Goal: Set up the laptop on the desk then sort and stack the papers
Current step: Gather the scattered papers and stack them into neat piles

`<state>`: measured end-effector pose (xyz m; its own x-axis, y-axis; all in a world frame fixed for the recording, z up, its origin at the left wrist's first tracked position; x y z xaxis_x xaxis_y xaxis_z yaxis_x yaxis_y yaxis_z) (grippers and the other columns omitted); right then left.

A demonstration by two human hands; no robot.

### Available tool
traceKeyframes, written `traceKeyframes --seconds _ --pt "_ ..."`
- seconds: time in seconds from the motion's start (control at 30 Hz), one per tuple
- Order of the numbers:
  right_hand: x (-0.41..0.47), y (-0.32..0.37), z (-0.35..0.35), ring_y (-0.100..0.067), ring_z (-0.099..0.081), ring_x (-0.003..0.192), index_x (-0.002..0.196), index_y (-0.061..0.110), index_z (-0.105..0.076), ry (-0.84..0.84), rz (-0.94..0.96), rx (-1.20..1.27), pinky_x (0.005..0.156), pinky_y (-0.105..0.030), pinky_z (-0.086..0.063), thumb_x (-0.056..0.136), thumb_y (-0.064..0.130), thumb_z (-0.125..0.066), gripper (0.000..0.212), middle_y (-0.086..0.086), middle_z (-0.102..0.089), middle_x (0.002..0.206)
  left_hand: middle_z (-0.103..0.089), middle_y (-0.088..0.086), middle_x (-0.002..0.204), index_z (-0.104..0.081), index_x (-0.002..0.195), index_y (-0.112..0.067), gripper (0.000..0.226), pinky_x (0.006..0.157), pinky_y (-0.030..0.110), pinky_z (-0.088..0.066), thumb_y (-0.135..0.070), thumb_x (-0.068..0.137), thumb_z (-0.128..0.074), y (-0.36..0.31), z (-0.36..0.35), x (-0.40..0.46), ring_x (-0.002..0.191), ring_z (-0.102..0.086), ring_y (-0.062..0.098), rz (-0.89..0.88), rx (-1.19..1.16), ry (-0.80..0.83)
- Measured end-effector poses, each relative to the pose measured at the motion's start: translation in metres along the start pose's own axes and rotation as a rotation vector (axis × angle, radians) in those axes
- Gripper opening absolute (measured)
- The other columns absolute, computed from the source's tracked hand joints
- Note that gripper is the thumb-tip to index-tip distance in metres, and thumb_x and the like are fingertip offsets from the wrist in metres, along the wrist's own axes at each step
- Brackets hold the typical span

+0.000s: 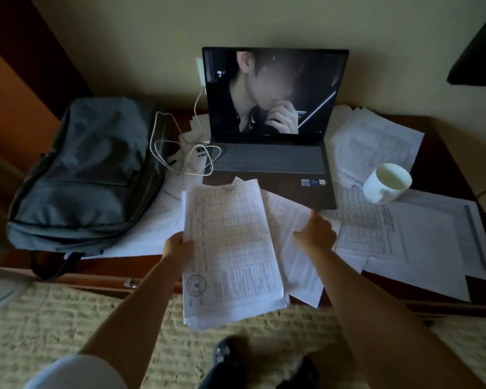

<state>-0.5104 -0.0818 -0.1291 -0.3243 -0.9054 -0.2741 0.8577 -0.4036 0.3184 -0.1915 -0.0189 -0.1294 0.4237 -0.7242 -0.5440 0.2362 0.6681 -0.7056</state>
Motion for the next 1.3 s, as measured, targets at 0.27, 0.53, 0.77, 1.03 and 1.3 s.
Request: traceKeyframes --seconds 0.27,0.53,0.77,1.03,1.3 --pt "0.011 -0.001 0.002 -0.034 -0.032 0.138 0.143 0.018 -0.034 0.068 0.014 -0.156 0.114 -0.048 -0.019 0.089 0.045 -0.055 0.063 -0.013 -0.039 0.146 -0.063 0.013 0.085 -0.057 0.087 -0.004 0.018 0.067 0.041 -0.058 -0.003 0.094 -0.040 0.017 -0.016 0.002 0.076 -0.065 0.029 0.184 -0.160 0.024" --pt "-0.015 0.003 -0.018 -0.019 -0.057 0.079 0.116 0.008 -0.055 0.310 0.062 0.198 0.060 -0.026 -0.038 0.094 0.019 -0.042 0.028 -0.006 -0.059 0.095 -0.055 0.012 0.100 -0.054 0.104 -0.002 0.033 0.088 0.040 -0.053 -0.021 0.091 -0.031 0.024 -0.038 0.001 0.098 -0.057 0.032 0.336 -0.154 -0.168" --pt "-0.026 0.013 -0.046 -0.022 -0.065 0.095 0.125 0.011 -0.056 0.567 0.037 0.433 0.080 -0.034 -0.056 0.084 0.016 -0.061 0.042 -0.010 -0.064 0.116 -0.041 0.010 0.113 -0.054 0.104 -0.014 0.018 0.077 0.037 -0.051 -0.018 0.090 -0.044 0.020 -0.033 -0.009 0.088 -0.048 0.027 0.308 0.031 -0.245" --pt "-0.042 0.014 0.020 -0.017 -0.041 0.051 0.055 0.011 -0.050 0.244 -0.079 0.740 0.052 -0.022 -0.027 0.075 -0.008 -0.046 0.028 -0.004 -0.045 0.054 -0.059 0.006 0.088 -0.055 0.099 -0.009 0.028 0.058 0.027 -0.047 -0.034 0.086 -0.052 -0.002 -0.030 -0.024 0.074 -0.057 0.020 0.114 -0.151 -0.129" --pt "-0.058 0.047 0.081 -0.008 -0.033 0.049 0.076 0.012 -0.046 0.044 0.025 1.028 0.043 -0.018 -0.027 0.081 -0.010 -0.039 0.023 0.003 -0.053 0.082 -0.063 -0.002 0.087 -0.058 0.115 -0.011 0.025 0.051 0.022 -0.051 -0.018 0.091 -0.059 -0.119 0.008 -0.066 0.076 -0.063 0.014 -0.423 -0.429 -0.092"
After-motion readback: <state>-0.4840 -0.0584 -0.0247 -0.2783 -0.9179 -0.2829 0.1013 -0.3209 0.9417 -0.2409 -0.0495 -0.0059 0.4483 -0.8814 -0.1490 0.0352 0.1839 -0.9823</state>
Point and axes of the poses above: each hand's wrist, its own x-axis towards the middle knuckle, its own z-axis out of the back of the hand, y = z × x, the point moved 6 cm from there along x, towards the middle knuckle
